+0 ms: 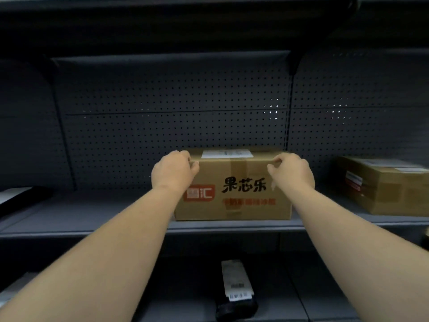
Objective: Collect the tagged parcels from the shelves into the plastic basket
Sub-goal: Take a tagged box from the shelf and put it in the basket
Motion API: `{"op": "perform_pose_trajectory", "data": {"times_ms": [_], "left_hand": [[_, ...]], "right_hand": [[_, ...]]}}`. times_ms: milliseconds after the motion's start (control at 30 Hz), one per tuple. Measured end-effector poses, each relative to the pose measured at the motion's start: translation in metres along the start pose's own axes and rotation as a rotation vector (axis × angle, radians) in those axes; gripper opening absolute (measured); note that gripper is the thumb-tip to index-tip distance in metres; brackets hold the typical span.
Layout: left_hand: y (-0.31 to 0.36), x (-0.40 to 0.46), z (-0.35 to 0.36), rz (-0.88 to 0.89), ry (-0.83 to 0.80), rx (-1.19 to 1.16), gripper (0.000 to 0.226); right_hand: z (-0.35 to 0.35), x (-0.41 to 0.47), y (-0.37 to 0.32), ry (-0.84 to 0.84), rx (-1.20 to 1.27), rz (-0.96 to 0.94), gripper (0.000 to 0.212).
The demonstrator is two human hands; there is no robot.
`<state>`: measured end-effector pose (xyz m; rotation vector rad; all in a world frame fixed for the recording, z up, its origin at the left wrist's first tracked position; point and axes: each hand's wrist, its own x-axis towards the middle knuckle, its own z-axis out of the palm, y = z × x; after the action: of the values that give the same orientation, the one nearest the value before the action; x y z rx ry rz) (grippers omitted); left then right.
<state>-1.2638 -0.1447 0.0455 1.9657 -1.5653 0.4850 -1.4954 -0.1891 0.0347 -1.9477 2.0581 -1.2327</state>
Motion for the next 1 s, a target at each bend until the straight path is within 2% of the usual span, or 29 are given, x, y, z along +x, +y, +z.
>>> {"op": "perform_pose_trajectory", "data": {"times_ms": [200, 367, 500, 700, 800, 1000], "left_hand": [[0.004, 0.059, 0.013, -0.112, 0.026, -0.060, 0.038], [-0.002, 0.091, 0.028, -0.201, -0.056, -0.034, 0.040], [-0.010, 0.108, 0.042, -0.285, -0.142, -0.055, 0.040], [-0.009, 0.119, 0.052, -0.349, -0.274, -0.122, 0.047], [-0.007, 0.120, 0.053, -0.356, -0.276, -0.173, 0.049], [-0.010, 0.107, 0.050, -0.398, -0.205, -0.272, 0.043]], "right_hand": [[0.000, 0.068, 0.003, 0.010, -0.017, 0.032, 0.042], [0.007, 0.104, 0.006, -0.125, -0.009, 0.114, 0.041], [0.008, 0.124, 0.003, -0.301, 0.032, 0.227, 0.054], [0.019, 0.139, 0.004, -0.403, 0.147, 0.272, 0.061], [0.022, 0.138, 0.006, -0.385, 0.182, 0.286, 0.062], [0.021, 0.124, 0.011, -0.228, 0.265, 0.296, 0.058]]}}
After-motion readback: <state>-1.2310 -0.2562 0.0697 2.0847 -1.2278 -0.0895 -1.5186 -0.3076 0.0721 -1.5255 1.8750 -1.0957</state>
